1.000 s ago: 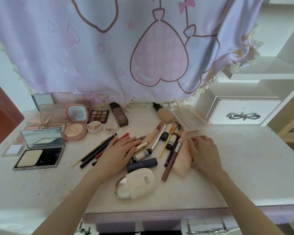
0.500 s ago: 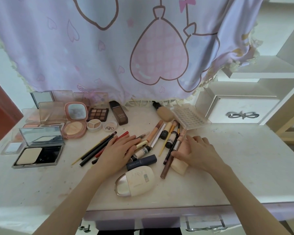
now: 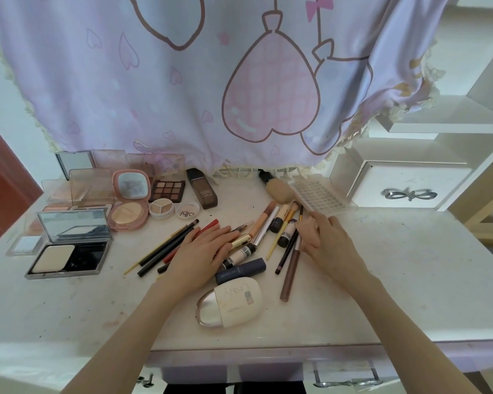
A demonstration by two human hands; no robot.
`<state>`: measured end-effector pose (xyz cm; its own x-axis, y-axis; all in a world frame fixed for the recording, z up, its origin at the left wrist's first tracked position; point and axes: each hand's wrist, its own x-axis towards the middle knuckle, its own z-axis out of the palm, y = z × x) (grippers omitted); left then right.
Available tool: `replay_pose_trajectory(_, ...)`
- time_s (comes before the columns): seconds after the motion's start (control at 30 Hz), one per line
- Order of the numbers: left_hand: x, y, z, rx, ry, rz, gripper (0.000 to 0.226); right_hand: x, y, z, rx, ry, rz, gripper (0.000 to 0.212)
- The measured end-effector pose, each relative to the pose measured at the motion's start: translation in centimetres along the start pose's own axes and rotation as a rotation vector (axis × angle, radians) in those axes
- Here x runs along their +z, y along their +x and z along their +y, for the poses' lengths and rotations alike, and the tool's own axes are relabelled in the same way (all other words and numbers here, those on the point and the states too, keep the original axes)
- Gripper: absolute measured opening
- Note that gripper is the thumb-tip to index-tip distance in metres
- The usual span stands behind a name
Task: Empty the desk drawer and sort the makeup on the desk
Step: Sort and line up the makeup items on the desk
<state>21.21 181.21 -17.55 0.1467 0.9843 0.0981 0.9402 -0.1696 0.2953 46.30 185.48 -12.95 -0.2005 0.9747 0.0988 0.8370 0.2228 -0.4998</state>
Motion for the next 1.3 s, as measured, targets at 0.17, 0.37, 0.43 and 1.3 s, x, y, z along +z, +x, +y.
replay_pose_trajectory(0.17, -0.1, -0.1, -0.1, -0.003, -0.026, -0.007, 0.073, 0.1, 0.3, 0.6, 0.159, 0.175, 0.151, 0.039)
replay_pose_trajectory(0.37, -1.1, 0.1, 0.1, -0.012, -0.247, 0.008, 0.034, -0.8, 0.8, -0.2, 0.353, 0.728, 0.304, 0.017)
replay_pose_trajectory(0.43, -1.7, 0.0, 0.3, -0.024, -0.316, 0.039, 0.033, -0.9, 0.9, -0.8, 0.454, 1.034, 0.272, 0.020)
replay_pose_trajectory(1.3, -7.2, -6.0, 0.3, -0.282, -0.543, 0.490, 0.012, 5.4, -1.3, -15.0, 0.578, 1.654, -0.335, 0.016)
